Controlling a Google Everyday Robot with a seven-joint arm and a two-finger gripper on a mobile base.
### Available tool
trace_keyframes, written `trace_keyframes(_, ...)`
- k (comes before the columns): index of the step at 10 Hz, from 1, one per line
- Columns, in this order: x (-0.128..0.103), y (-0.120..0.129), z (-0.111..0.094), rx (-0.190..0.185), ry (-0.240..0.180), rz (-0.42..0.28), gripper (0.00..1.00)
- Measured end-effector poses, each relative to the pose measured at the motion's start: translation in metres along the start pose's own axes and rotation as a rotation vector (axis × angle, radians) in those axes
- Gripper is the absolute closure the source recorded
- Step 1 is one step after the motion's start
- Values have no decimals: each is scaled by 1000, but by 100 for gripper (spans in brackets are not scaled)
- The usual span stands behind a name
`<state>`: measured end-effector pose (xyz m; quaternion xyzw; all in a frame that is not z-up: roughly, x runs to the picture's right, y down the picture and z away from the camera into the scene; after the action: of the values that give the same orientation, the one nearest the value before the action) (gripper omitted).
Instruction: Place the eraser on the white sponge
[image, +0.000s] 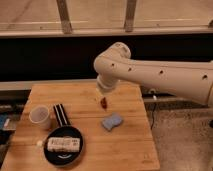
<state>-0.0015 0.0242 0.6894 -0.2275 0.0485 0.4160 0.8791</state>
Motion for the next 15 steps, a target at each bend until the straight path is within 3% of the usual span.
trace_keyframes(6, -1, 5, 2, 6, -3, -21, 36)
trace_keyframes(8, -14, 26, 11, -4, -4, -59, 36)
trace_keyframes(11, -54, 72, 32, -16, -3, -154, 36)
trace_keyframes(15, -83, 110, 70, -82, -24, -232, 36)
